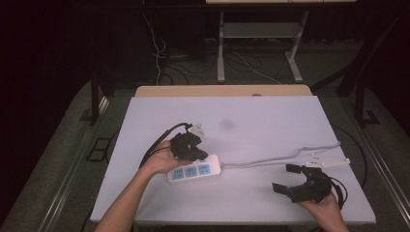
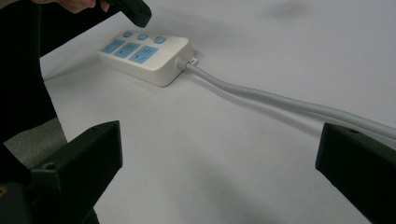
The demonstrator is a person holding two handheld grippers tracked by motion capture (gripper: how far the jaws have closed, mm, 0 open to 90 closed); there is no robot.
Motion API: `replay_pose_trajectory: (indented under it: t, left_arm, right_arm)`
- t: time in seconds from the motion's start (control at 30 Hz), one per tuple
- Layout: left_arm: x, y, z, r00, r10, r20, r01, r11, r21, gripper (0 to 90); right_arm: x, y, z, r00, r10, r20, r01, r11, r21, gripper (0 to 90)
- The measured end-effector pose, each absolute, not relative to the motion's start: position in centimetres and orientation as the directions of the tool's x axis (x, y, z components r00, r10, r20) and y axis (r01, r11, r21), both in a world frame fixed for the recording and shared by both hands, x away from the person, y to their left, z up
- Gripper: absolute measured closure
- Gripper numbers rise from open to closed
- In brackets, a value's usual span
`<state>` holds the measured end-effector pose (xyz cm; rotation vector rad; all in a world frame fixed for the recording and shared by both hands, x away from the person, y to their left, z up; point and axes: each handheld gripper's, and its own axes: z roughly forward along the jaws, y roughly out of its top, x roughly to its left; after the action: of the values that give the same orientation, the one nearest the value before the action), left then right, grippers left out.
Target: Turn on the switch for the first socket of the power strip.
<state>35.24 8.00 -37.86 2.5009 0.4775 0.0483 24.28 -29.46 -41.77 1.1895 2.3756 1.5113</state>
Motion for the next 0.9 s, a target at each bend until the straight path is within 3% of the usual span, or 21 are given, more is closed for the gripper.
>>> replay_pose_trajectory:
  t: [0.9]
  left_arm:
    - [36.7,7.5,-39.6,0.933,0.35,-0.083,0.342,-0.794,0.502,89.1]
  right_arm:
    - [24.2,-29.5,-41.8,-0.696,0.647,0.31,0.557,0.215,0.802,0.3]
